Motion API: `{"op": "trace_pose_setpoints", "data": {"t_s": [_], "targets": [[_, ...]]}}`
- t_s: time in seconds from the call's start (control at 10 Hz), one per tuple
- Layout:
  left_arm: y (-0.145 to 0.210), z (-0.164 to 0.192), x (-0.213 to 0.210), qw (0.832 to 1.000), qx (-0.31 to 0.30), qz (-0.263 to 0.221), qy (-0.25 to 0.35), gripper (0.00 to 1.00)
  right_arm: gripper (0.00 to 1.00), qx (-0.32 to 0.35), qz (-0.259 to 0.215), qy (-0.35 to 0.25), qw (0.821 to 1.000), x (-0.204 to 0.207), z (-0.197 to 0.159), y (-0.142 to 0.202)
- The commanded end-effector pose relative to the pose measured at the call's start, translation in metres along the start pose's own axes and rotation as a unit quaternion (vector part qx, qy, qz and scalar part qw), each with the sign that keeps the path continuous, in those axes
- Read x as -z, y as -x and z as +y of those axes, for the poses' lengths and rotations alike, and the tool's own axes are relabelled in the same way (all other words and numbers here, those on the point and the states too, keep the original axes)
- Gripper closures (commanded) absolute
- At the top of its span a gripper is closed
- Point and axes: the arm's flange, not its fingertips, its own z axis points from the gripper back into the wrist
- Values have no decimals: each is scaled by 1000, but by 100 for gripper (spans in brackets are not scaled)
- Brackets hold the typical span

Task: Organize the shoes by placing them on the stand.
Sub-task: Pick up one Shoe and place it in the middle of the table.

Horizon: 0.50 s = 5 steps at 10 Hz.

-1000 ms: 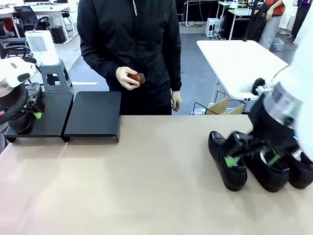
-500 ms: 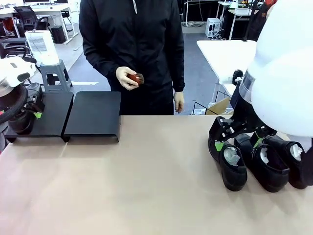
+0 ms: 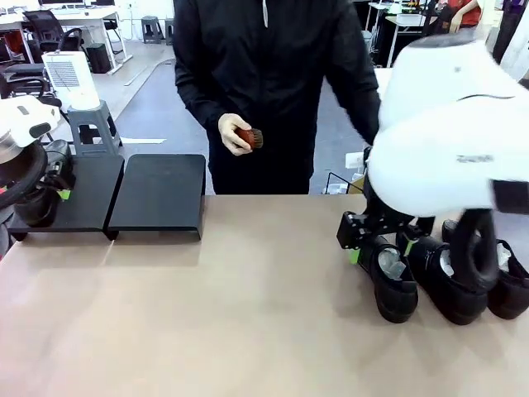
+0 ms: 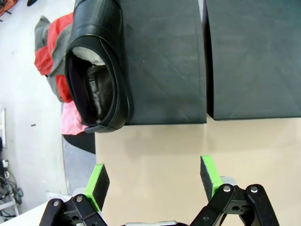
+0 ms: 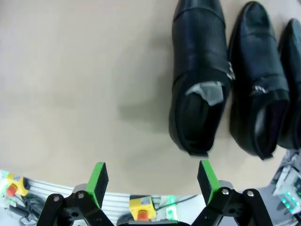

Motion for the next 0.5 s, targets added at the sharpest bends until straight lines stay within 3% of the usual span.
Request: {"op": "trace_pose_setpoints", "data": {"t_s": [0.0,0.1,0.3,0.4], "targets": [[0,-1,1,1000,-5,-4,-7,0,0,5,17,8,1000,-19,13,4],[0,-1,1,1000,-5,-4,-7,0,0,-11,76,-4,997,-33,11,41],[0,-1,1,1000,-5,-4,-7,0,0,24,77,0,997,-41,0,72],[0,-1,1,1000,-5,-4,-7,0,0,41,99,10,994,-35,-3,70]]}}
